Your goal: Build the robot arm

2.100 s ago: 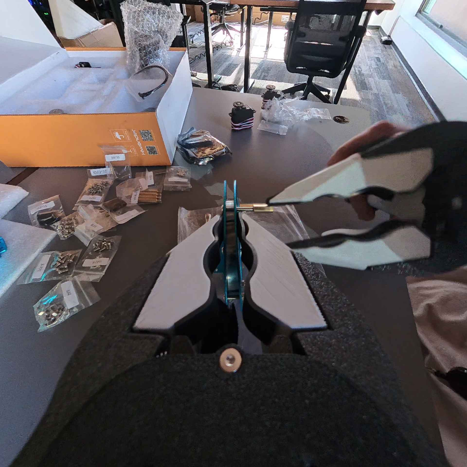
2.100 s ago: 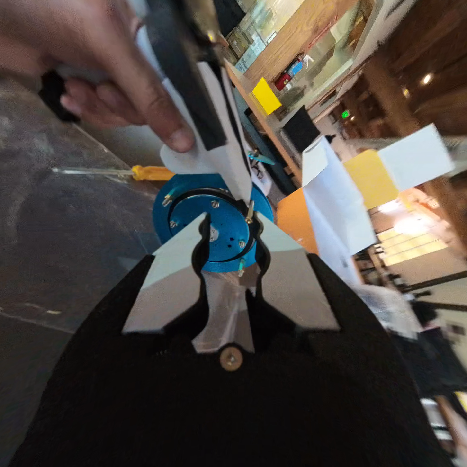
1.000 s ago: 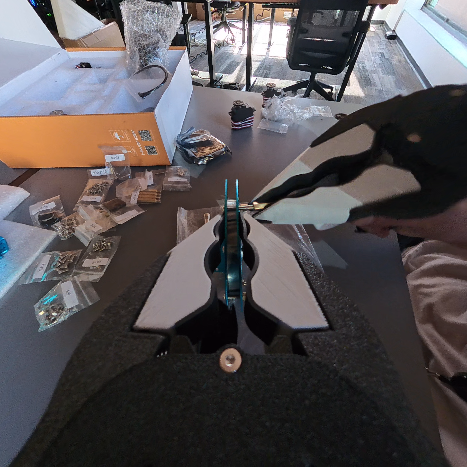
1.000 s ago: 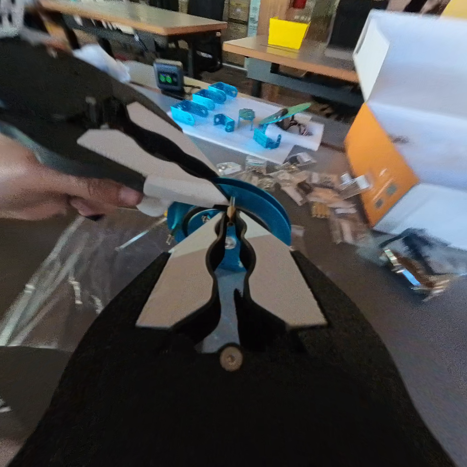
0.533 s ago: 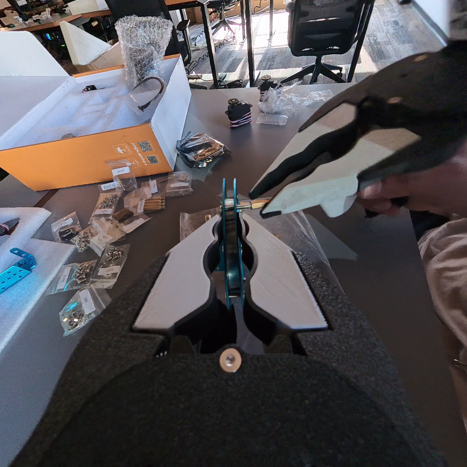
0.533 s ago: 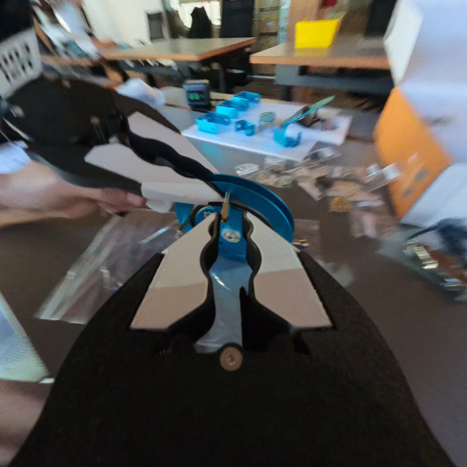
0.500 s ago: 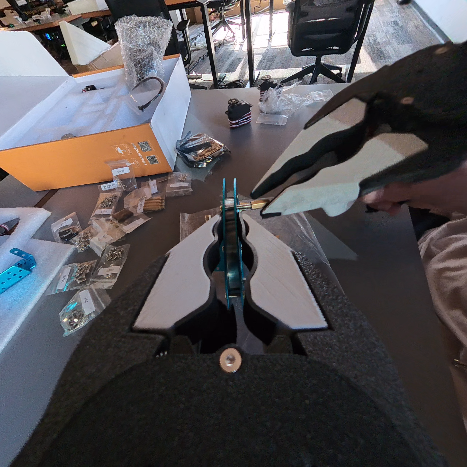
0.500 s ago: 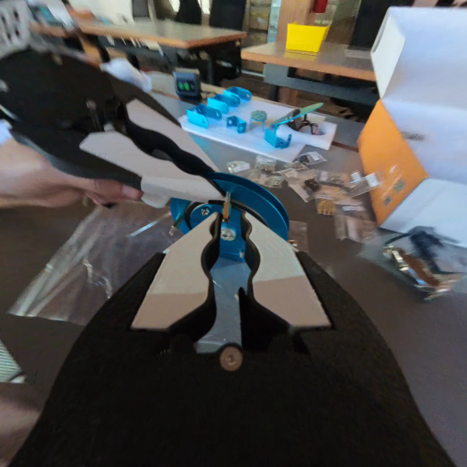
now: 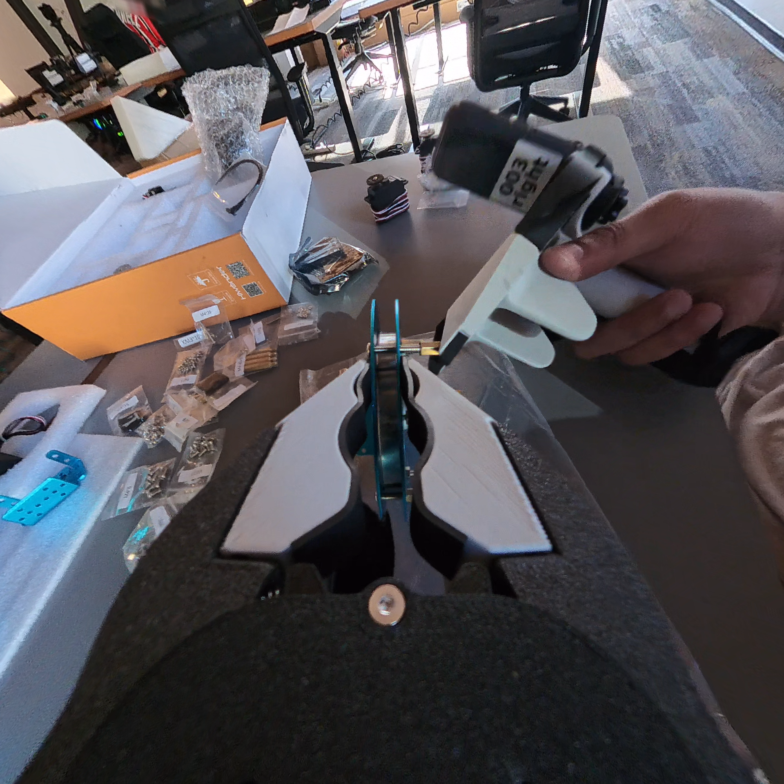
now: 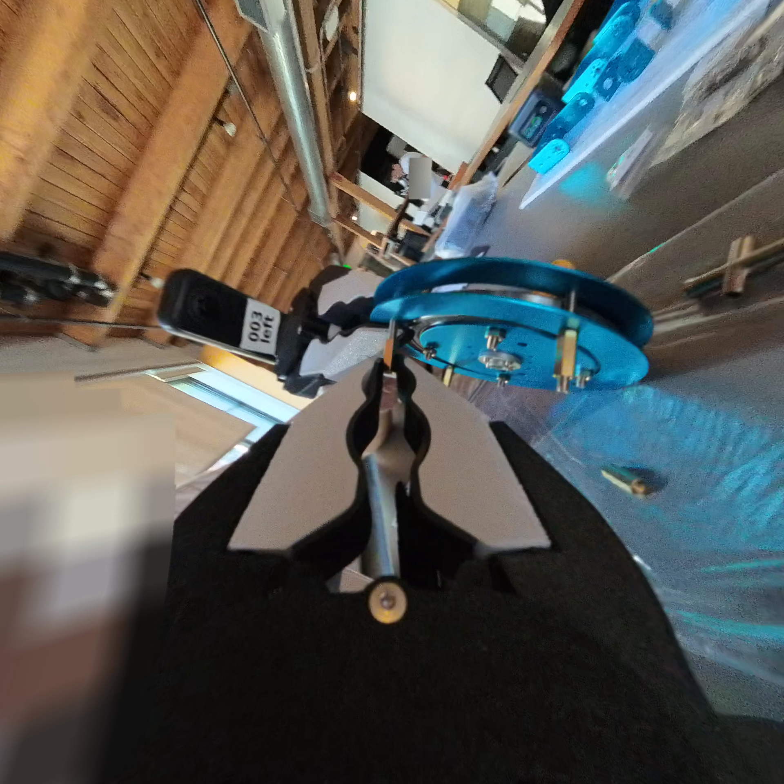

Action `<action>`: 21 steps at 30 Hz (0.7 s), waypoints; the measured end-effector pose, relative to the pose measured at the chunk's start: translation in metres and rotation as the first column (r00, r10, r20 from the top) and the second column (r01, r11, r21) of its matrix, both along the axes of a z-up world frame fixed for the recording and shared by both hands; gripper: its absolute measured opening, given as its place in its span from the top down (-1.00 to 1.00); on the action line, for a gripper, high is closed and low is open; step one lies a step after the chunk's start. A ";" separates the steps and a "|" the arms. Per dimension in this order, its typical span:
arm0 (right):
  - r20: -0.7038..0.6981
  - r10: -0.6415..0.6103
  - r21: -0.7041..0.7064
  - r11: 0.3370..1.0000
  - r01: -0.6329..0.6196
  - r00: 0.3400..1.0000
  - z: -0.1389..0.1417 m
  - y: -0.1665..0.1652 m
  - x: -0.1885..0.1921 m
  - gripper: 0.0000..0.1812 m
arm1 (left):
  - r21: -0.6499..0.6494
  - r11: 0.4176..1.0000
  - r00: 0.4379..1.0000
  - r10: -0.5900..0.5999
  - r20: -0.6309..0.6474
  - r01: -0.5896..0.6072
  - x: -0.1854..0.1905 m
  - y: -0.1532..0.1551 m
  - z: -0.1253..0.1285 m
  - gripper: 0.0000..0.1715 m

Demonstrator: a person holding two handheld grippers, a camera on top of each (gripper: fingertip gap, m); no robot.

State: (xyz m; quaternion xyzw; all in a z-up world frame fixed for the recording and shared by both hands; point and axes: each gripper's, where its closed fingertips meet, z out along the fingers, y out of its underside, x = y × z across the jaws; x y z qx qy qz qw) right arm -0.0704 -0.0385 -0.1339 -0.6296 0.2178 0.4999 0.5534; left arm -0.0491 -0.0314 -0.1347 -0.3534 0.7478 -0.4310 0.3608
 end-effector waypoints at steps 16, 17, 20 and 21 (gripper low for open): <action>0.600 0.367 -0.307 0.926 -0.218 0.711 0.004 0.037 0.029 0.95 | -0.355 0.911 0.976 0.177 -0.130 -0.212 -0.043 0.035 0.005 0.59; 0.615 0.393 -0.308 0.918 -0.251 0.683 0.003 0.036 0.031 0.95 | -0.368 0.905 0.976 0.187 -0.109 -0.214 -0.043 0.037 0.008 0.59; 0.671 0.418 -0.270 0.907 -0.323 0.613 0.001 0.034 0.040 0.95 | -0.375 0.910 0.985 0.157 -0.076 -0.174 -0.044 0.038 0.015 0.59; 0.696 0.406 -0.247 0.910 -0.334 0.592 0.001 0.034 0.043 0.94 | -0.370 0.916 0.987 0.143 -0.067 -0.158 -0.044 0.038 0.017 0.59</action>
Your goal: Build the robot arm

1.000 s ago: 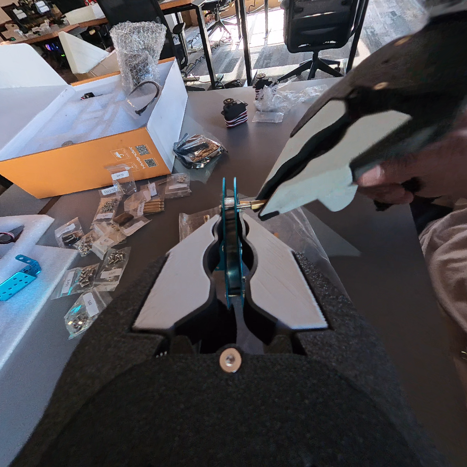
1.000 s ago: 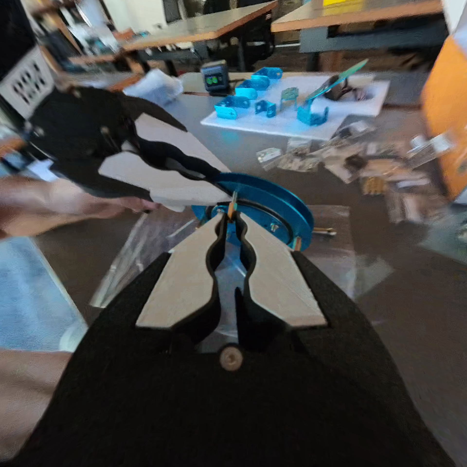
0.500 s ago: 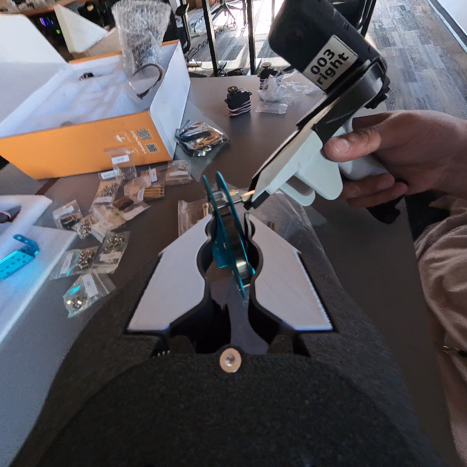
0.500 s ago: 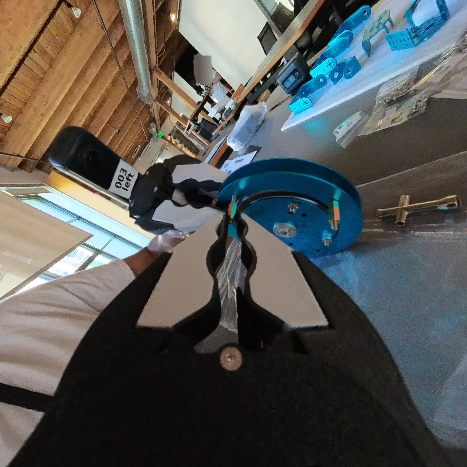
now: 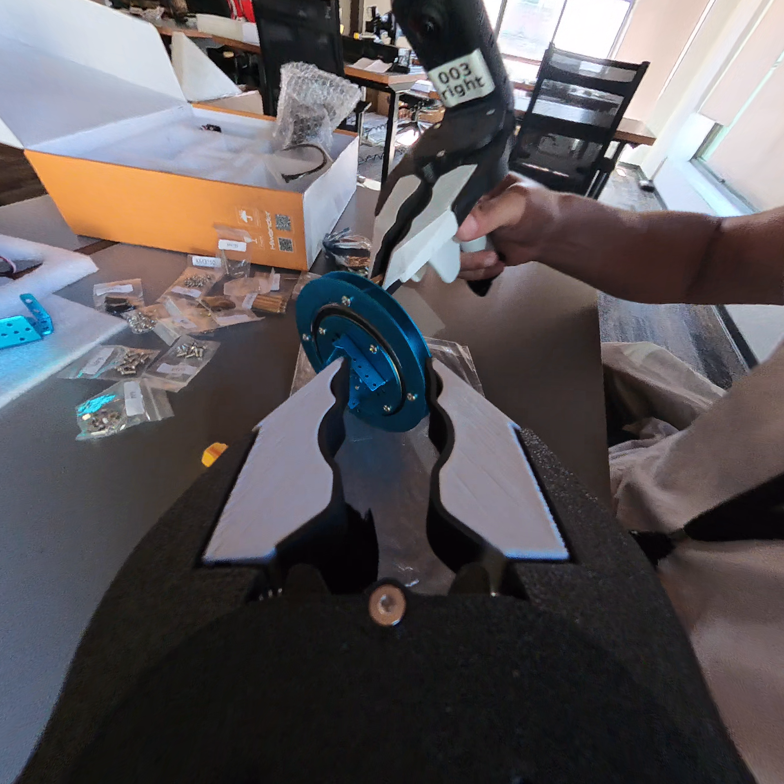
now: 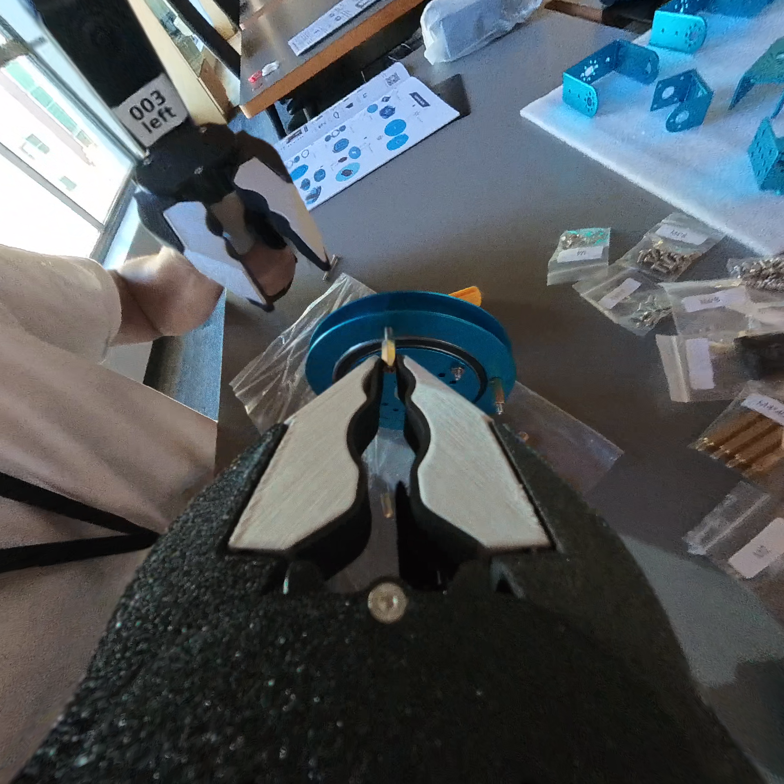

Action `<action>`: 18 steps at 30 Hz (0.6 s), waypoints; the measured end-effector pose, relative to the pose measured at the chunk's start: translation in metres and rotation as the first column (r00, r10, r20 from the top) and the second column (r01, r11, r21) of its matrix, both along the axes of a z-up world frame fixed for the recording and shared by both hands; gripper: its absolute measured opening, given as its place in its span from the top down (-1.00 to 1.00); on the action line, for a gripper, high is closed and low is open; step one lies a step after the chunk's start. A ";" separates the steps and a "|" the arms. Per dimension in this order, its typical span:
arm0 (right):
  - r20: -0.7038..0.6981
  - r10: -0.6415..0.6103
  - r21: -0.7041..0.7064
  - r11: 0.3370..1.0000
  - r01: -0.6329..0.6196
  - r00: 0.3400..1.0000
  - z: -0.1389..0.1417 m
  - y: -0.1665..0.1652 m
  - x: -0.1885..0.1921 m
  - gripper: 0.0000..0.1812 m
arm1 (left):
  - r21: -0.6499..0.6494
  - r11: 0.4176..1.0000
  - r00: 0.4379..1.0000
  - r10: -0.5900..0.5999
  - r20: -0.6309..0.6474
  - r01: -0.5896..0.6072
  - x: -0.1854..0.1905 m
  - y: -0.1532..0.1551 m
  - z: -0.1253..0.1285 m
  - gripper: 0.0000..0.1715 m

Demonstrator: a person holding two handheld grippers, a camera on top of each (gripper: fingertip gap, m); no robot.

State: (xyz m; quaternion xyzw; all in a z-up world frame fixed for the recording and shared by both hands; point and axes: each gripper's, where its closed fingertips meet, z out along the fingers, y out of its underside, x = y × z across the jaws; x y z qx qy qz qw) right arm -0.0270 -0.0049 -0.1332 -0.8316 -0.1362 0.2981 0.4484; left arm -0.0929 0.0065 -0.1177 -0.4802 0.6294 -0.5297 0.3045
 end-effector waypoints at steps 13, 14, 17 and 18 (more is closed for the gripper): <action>-0.003 0.056 0.265 0.963 -0.053 0.998 -0.003 -0.012 0.008 0.95 | 0.131 0.951 0.958 -0.285 0.014 0.281 0.050 0.015 -0.030 0.60; 0.013 0.042 0.269 0.962 -0.044 0.999 -0.004 -0.011 0.011 0.95 | 0.125 0.951 0.957 -0.289 0.026 0.283 0.048 0.015 -0.033 0.60; 0.009 0.055 0.273 0.960 -0.055 0.998 -0.005 -0.012 0.014 0.95 | 0.177 0.953 0.966 -0.255 0.036 0.244 0.034 0.021 -0.043 0.60; -0.003 0.069 0.278 0.958 -0.065 0.998 -0.004 -0.012 0.013 0.95 | 0.184 0.958 0.969 -0.235 0.072 0.218 0.031 0.025 -0.038 0.60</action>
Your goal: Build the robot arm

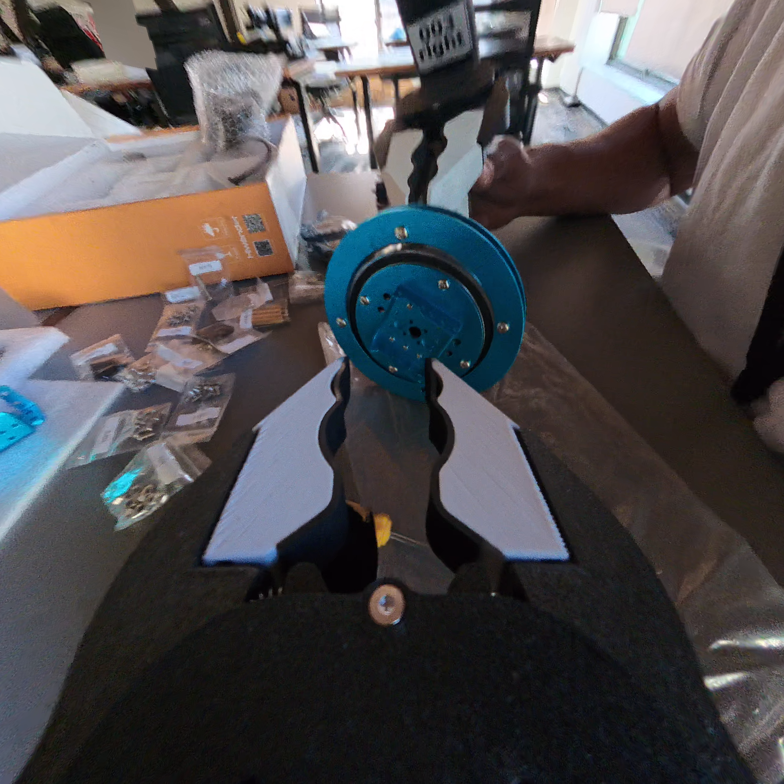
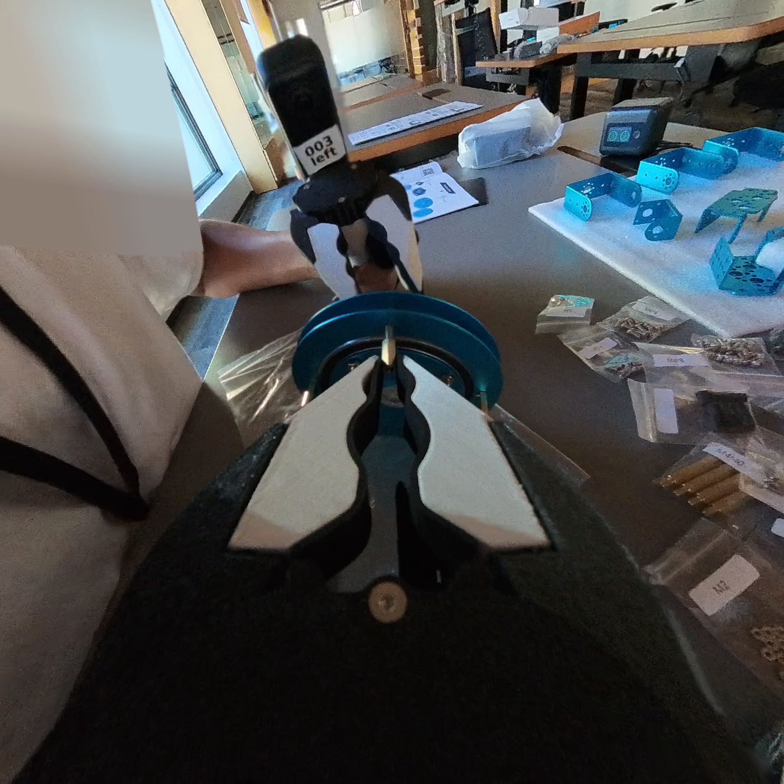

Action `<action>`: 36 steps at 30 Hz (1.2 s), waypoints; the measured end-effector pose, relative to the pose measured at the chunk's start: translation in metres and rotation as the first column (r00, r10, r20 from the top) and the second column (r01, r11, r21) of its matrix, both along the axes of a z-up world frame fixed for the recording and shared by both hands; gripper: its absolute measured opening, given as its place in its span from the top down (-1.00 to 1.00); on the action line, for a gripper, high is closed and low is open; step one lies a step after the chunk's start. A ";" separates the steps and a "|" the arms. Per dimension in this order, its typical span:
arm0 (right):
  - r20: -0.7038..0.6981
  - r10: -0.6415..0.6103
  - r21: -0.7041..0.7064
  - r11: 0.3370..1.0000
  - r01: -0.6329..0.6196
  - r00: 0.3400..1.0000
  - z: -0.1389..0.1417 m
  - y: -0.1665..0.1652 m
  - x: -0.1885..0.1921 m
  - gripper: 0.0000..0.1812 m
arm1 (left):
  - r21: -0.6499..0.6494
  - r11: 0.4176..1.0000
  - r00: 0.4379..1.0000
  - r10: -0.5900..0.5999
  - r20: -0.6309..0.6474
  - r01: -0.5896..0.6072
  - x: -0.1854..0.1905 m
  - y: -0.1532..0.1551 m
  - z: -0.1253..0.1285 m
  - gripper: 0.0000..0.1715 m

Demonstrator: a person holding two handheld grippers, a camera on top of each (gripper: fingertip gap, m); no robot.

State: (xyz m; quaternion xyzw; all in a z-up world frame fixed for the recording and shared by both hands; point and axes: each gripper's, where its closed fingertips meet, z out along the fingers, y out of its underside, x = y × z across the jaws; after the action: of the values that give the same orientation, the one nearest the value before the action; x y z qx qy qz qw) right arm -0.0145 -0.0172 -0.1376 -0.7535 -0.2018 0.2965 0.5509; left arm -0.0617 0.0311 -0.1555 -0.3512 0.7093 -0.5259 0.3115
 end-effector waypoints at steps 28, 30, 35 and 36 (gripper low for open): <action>0.018 0.117 0.002 0.993 -0.117 0.993 0.006 0.006 -0.049 0.91 | -0.108 0.989 0.993 -0.089 0.075 0.097 -0.010 -0.043 0.029 0.84; -0.007 0.131 -0.013 0.991 -0.131 0.991 0.006 0.006 -0.049 0.96 | -0.112 0.989 0.993 -0.095 0.064 0.101 -0.011 -0.043 0.029 0.89; 0.008 0.140 -0.001 0.990 -0.140 0.990 0.005 0.004 -0.052 0.94 | -0.143 0.984 0.994 -0.102 0.049 0.108 -0.011 -0.041 0.027 0.93; 0.027 0.136 0.009 0.991 -0.136 0.990 0.005 0.004 -0.052 0.92 | -0.146 0.983 0.994 -0.103 0.044 0.108 -0.011 -0.041 0.026 0.92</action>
State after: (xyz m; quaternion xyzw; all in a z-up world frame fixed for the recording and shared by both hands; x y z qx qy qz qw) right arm -0.0665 -0.0131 -0.1326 -0.7390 -0.2615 0.3222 0.5307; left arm -0.0726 -0.0102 -0.1297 -0.3256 0.6801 -0.5992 0.2690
